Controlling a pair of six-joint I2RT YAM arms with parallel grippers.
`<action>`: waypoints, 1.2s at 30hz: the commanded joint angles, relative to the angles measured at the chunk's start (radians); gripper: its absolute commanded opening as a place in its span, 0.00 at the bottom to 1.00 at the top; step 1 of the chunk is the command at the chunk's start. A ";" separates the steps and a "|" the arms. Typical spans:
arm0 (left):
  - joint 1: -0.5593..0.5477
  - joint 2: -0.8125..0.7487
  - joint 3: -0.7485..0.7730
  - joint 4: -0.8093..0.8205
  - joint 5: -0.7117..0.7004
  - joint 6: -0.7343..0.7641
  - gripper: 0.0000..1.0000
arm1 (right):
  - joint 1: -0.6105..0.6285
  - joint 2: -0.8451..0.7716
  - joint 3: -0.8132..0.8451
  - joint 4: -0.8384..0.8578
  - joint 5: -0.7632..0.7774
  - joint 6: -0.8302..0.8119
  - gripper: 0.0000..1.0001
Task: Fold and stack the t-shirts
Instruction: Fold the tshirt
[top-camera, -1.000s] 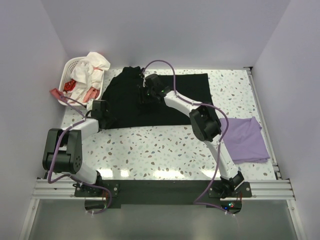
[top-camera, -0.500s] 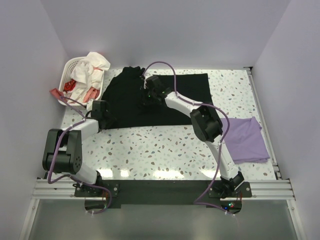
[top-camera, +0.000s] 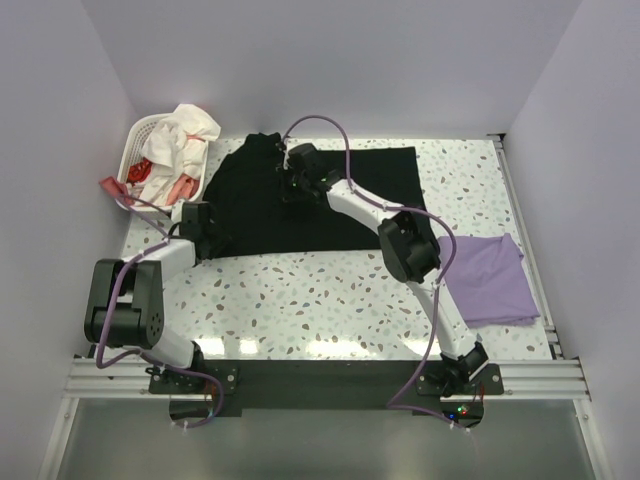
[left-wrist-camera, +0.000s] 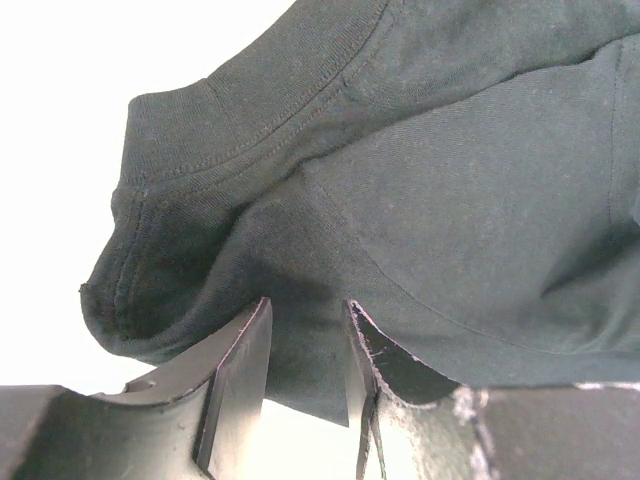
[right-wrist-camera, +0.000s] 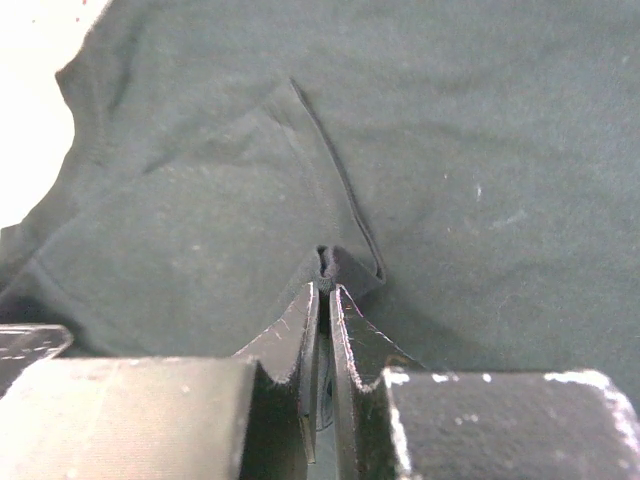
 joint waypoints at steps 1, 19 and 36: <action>0.013 -0.017 -0.026 -0.017 -0.011 -0.005 0.40 | -0.002 0.020 0.021 0.016 0.027 -0.019 0.07; 0.058 -0.055 -0.055 0.017 0.067 -0.008 0.50 | -0.037 -0.035 -0.119 0.024 0.103 0.005 0.20; 0.097 -0.244 -0.152 0.242 0.159 -0.028 0.61 | -0.147 -0.503 -0.494 -0.073 0.099 0.146 0.75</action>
